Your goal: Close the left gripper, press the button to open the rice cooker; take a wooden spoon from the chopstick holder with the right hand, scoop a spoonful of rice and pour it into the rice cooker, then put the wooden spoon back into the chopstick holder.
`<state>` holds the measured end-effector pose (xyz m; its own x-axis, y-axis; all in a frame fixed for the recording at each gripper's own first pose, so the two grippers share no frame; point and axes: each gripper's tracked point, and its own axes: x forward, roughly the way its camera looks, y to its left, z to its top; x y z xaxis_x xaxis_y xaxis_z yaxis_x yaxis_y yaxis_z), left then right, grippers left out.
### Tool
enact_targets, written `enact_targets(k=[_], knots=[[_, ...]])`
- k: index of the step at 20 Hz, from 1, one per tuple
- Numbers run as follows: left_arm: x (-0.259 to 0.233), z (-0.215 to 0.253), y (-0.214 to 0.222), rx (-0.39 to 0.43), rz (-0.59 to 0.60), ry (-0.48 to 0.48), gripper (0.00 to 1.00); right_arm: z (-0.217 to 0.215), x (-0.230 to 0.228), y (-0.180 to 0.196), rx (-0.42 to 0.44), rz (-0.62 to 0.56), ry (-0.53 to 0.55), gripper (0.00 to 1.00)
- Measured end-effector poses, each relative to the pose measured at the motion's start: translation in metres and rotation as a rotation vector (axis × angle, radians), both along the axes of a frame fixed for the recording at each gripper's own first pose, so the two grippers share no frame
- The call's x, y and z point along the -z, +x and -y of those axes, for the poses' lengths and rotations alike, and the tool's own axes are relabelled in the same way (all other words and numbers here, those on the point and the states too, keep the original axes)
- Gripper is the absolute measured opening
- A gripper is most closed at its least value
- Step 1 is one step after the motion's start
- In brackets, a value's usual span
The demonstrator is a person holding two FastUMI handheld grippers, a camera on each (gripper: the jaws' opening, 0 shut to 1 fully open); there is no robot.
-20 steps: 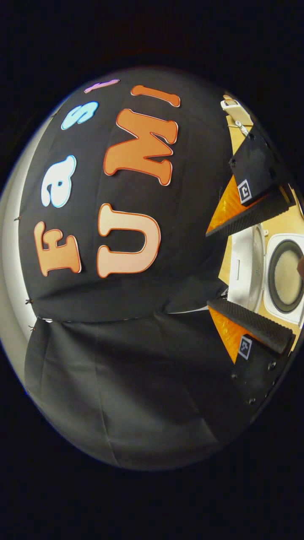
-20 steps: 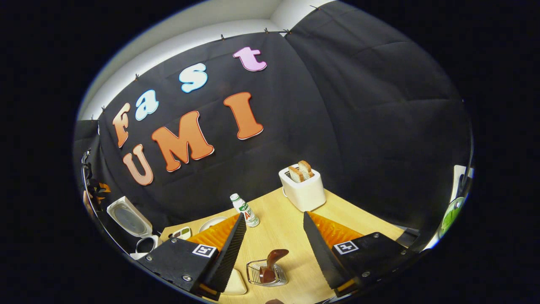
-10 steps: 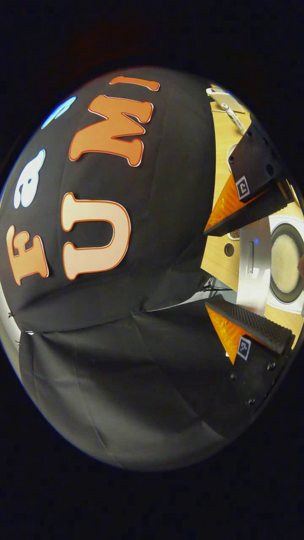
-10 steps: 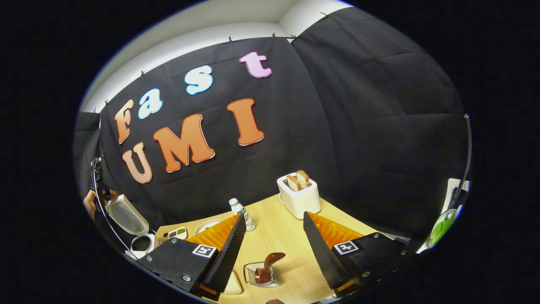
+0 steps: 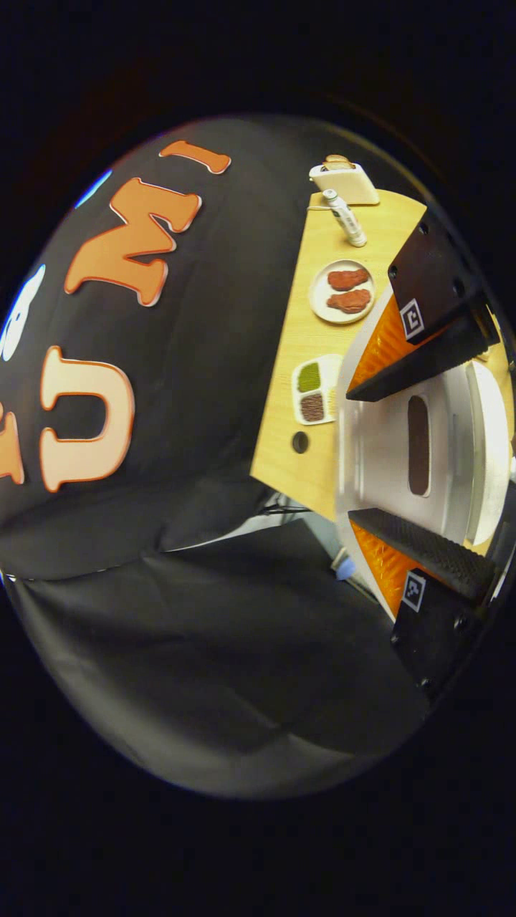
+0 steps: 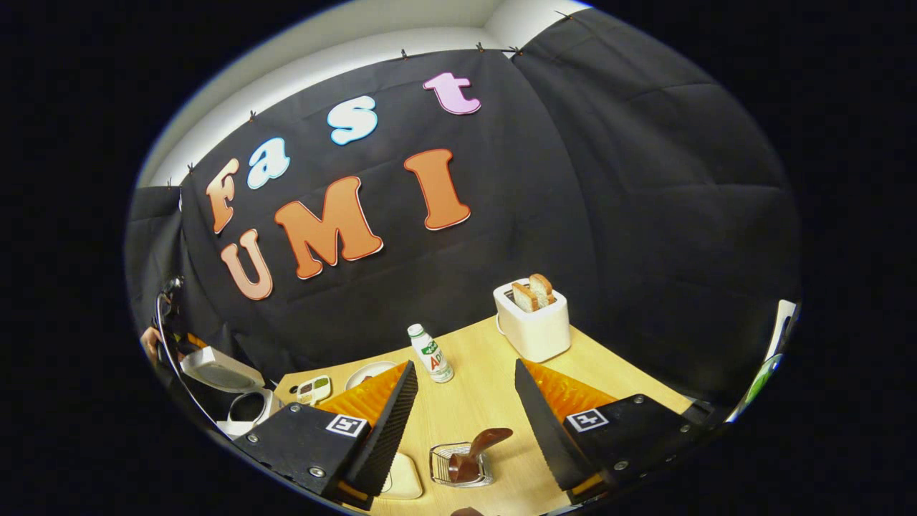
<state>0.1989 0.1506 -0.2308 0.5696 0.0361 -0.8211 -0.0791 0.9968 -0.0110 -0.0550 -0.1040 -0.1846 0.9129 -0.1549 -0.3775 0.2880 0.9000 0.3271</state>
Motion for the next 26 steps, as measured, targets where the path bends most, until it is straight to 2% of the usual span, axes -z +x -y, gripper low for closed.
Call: enact_targets(k=[1, 4, 5, 8, 9, 10, 11, 16, 19, 22, 24, 26], knots=[[-0.003, 0.004, -0.013, 0.017, -0.023, -0.007, 0.98, -0.003, 0.001, 0.003, -0.009, 0.0, 0.002, 0.86], [0.031, 0.009, -0.047, 0.021, -0.096, -0.032, 0.96, -0.013, 0.007, 0.012, -0.046, -0.005, 0.006, 0.86], [0.043, 0.01, -0.06, 0.024, -0.131, -0.033, 0.99, -0.017, 0.007, 0.015, -0.059, -0.004, 0.01, 0.86], [0.083, 0.01, -0.092, 0.015, -0.231, -0.041, 0.97, -0.028, 0.012, 0.02, -0.087, -0.007, 0.018, 0.86], [0.085, 0.011, -0.095, 0.006, -0.231, -0.041, 0.99, -0.031, 0.014, 0.022, -0.097, -0.012, 0.019, 0.86], [0.084, 0.011, -0.086, 0.011, -0.188, -0.032, 0.99, -0.034, 0.016, 0.023, -0.104, -0.013, 0.02, 0.86], [0.09, 0.013, -0.088, 0.019, -0.212, -0.025, 1.0, -0.037, 0.016, 0.024, -0.113, -0.015, 0.021, 0.86], [0.09, 0.014, -0.082, 0.015, -0.163, -0.025, 1.0, -0.051, 0.016, 0.033, -0.147, -0.009, 0.017, 0.86], [0.092, 0.013, -0.085, -0.037, -0.146, -0.022, 1.0, -0.058, 0.013, 0.04, -0.173, -0.006, 0.001, 0.86], [0.085, 0.021, -0.096, -0.082, -0.137, -0.071, 1.0, -0.062, 0.006, 0.048, -0.192, 0.006, -0.011, 0.86], [0.065, 0.038, -0.095, -0.056, -0.063, -0.102, 0.99, -0.068, 0.0, 0.054, -0.206, 0.021, -0.022, 0.86], [0.036, 0.045, -0.09, -0.016, 0.064, -0.095, 0.99, -0.074, -0.006, 0.061, -0.221, 0.033, -0.043, 0.86]])
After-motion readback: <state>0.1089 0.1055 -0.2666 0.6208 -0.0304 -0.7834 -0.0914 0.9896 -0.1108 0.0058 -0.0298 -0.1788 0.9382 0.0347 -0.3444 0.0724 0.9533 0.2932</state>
